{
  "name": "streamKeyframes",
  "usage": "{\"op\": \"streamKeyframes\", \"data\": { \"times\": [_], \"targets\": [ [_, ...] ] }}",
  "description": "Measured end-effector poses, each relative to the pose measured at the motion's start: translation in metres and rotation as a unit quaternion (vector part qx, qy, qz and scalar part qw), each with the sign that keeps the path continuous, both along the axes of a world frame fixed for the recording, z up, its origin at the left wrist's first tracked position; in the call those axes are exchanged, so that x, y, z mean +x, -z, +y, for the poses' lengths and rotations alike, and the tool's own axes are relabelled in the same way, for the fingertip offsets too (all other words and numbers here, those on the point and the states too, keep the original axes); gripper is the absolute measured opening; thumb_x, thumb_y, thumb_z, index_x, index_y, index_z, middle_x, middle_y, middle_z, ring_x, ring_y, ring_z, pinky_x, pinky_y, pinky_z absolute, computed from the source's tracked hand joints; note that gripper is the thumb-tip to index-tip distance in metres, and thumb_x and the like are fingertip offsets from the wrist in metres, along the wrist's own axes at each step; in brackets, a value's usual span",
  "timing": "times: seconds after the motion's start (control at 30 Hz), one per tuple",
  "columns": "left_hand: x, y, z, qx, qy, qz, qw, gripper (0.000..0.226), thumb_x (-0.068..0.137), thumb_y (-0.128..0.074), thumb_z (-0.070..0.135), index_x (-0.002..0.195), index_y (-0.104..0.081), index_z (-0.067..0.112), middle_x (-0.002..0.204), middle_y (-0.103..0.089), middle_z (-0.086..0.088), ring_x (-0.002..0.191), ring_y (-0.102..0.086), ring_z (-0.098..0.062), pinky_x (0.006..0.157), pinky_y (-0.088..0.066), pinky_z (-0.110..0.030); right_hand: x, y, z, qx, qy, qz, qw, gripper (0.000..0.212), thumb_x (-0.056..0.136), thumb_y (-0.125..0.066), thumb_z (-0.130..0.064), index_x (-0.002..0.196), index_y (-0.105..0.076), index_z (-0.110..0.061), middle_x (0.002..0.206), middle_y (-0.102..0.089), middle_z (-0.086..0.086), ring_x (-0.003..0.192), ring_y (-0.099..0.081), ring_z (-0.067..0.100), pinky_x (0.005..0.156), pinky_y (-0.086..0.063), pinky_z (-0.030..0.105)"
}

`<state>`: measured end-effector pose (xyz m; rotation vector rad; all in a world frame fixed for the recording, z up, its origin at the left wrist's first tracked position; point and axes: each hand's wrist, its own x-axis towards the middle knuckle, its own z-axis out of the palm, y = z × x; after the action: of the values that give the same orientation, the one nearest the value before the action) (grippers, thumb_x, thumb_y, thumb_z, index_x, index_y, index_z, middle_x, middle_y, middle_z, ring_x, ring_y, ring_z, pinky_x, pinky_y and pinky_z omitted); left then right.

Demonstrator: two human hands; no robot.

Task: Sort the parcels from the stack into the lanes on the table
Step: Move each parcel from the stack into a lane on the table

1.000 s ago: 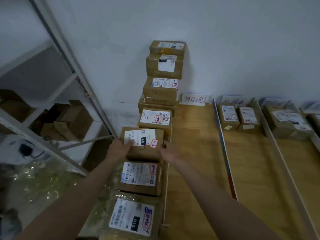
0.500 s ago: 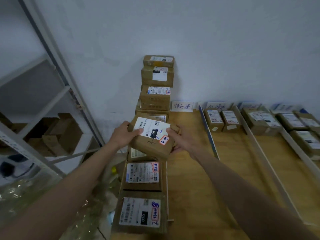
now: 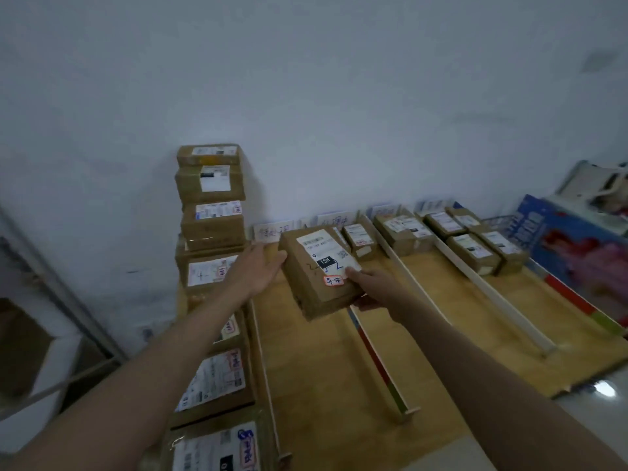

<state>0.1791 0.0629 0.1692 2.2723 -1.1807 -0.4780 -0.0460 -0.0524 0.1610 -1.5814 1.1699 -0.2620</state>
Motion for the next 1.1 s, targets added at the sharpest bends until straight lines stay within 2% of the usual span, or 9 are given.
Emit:
{"op": "streamKeyframes", "data": {
  "times": [0.07,0.17,0.27,0.33,0.6,0.73,0.83,0.97,1.1],
  "targets": [
    [-0.026,0.009,-0.019,0.042,0.045,-0.041,0.997,0.070,0.098,-0.036,0.061,0.152,-0.031,0.016,0.160,-0.027,-0.009,0.142,-0.034,-0.030,0.112,-0.034,-0.045,-0.033,0.003,-0.006,0.002,0.054,0.024,0.998,0.044,0.097,-0.053,-0.049,0.113,-0.062,-0.009,0.100,-0.063,0.010,0.081,-0.062,0.020,0.072,-0.053,0.031],
    [-0.073,0.019,-0.047,0.087,0.114,-0.093,0.985,0.064,0.101,-0.036,0.055,0.148,-0.037,0.012,0.154,-0.033,-0.010,0.137,-0.038,-0.030,0.107,-0.036,-0.042,-0.081,0.010,-0.018,0.016,0.147,0.059,0.987,0.040,0.095,-0.056,-0.051,0.108,-0.055,-0.013,0.109,-0.060,0.011,0.089,-0.058,0.024,0.075,-0.048,0.035],
    [-0.122,0.027,-0.078,0.102,0.175,-0.134,0.970,0.066,0.099,-0.036,0.059,0.147,-0.038,0.014,0.153,-0.037,-0.008,0.136,-0.040,-0.028,0.105,-0.040,-0.042,-0.133,0.017,-0.030,0.002,0.204,0.086,0.975,0.042,0.095,-0.056,-0.049,0.107,-0.055,-0.009,0.105,-0.060,0.013,0.070,-0.056,0.021,0.061,-0.047,0.031],
    [-0.156,0.030,-0.097,0.103,0.209,-0.164,0.959,0.065,0.099,-0.035,0.058,0.147,-0.038,0.014,0.153,-0.037,-0.007,0.138,-0.038,-0.026,0.108,-0.038,-0.041,-0.170,0.023,-0.040,0.007,0.234,0.083,0.969,0.044,0.095,-0.056,-0.048,0.107,-0.057,-0.005,0.103,-0.060,0.013,0.067,-0.056,0.020,0.061,-0.047,0.031],
    [-0.301,0.056,-0.171,0.075,0.268,-0.206,0.938,0.059,0.100,-0.038,0.052,0.142,-0.044,0.013,0.147,-0.044,-0.007,0.132,-0.044,-0.026,0.110,-0.034,-0.039,-0.329,0.041,-0.086,0.019,0.311,0.061,0.948,0.046,0.098,-0.056,-0.040,0.125,-0.056,-0.003,0.118,-0.057,0.012,0.107,-0.059,0.029,0.073,-0.053,0.034],
    [-0.371,0.061,-0.208,0.080,0.283,-0.216,0.931,0.059,0.100,-0.036,0.053,0.144,-0.043,0.013,0.148,-0.042,-0.006,0.135,-0.041,-0.025,0.112,-0.031,-0.039,-0.401,0.052,-0.123,0.046,0.318,0.079,0.944,0.058,0.095,-0.058,-0.048,0.127,-0.054,0.000,0.122,-0.059,0.015,0.099,-0.058,0.028,0.065,-0.048,0.031],
    [-0.412,0.066,-0.230,0.087,0.285,-0.219,0.929,0.061,0.101,-0.036,0.053,0.143,-0.043,0.011,0.147,-0.043,-0.008,0.134,-0.042,-0.027,0.112,-0.032,-0.040,-0.445,0.059,-0.144,0.049,0.318,0.095,0.942,0.061,0.092,-0.059,-0.052,0.124,-0.054,0.000,0.117,-0.058,0.015,0.091,-0.054,0.026,0.061,-0.044,0.031],
    [-0.451,0.073,-0.255,0.098,0.280,-0.215,0.930,0.061,0.100,-0.035,0.053,0.144,-0.042,0.011,0.146,-0.043,-0.009,0.133,-0.043,-0.028,0.112,-0.032,-0.041,-0.487,0.068,-0.171,0.057,0.324,0.099,0.939,0.056,0.091,-0.061,-0.053,0.117,-0.057,-0.004,0.112,-0.058,0.012,0.092,-0.056,0.026,0.069,-0.048,0.034],
    [-0.474,0.080,-0.280,0.094,0.271,-0.221,0.932,0.062,0.100,-0.035,0.053,0.142,-0.045,0.010,0.143,-0.046,-0.008,0.130,-0.045,-0.027,0.110,-0.032,-0.039,-0.512,0.078,-0.198,0.064,0.328,0.072,0.940,0.052,0.091,-0.063,-0.048,0.118,-0.057,-0.004,0.116,-0.061,0.012,0.104,-0.060,0.027,0.088,-0.055,0.038]
  ]
}}
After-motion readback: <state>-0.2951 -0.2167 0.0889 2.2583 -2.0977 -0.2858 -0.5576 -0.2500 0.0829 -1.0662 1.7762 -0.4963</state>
